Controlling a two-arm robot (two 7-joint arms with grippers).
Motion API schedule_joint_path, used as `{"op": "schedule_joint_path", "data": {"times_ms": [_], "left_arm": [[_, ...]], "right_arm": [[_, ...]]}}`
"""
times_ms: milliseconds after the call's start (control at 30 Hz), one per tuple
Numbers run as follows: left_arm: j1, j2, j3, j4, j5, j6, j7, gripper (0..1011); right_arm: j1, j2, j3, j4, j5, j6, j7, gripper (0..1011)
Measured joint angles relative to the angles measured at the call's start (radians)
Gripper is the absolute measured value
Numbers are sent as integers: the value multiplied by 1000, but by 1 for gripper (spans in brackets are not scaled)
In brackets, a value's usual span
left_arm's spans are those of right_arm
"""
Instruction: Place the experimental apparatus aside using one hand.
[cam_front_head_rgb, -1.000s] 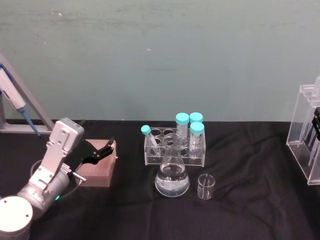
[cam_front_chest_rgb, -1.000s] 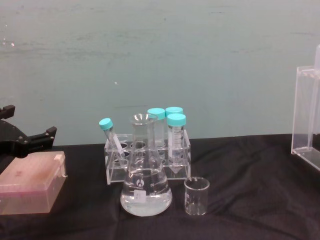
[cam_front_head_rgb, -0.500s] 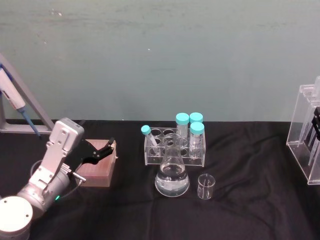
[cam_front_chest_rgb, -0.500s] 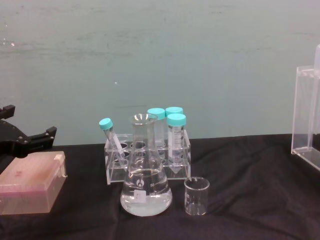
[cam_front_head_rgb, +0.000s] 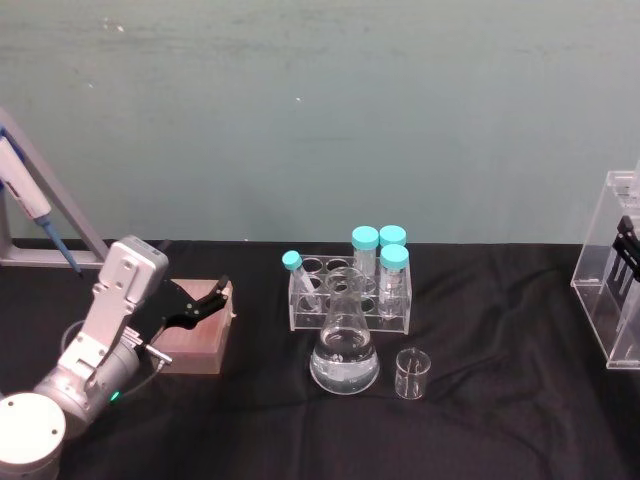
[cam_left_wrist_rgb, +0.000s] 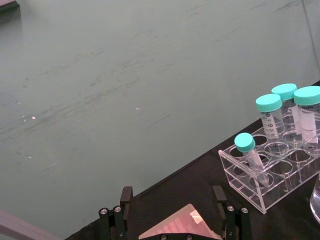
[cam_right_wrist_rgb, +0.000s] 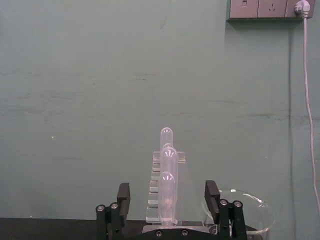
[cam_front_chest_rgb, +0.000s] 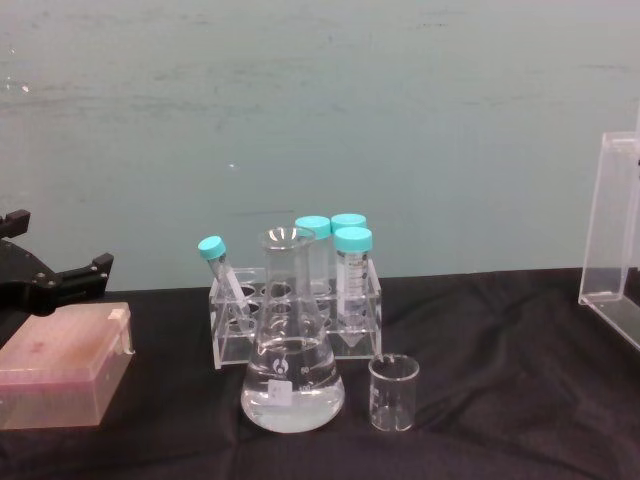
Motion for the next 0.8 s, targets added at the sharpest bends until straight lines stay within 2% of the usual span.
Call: {"op": "schedule_joint_path", "data": {"times_ms": [33, 133, 800], "left_arm": [[0, 0, 0, 0, 0, 0, 0, 1000], [0, 0, 0, 0, 0, 0, 0, 1000], [0, 0, 0, 0, 0, 0, 0, 1000]], "right_arm": [[0, 0, 0, 0, 0, 0, 0, 972], [0, 0, 0, 0, 0, 0, 0, 1003], [0, 0, 0, 0, 0, 0, 0, 1003]]}}
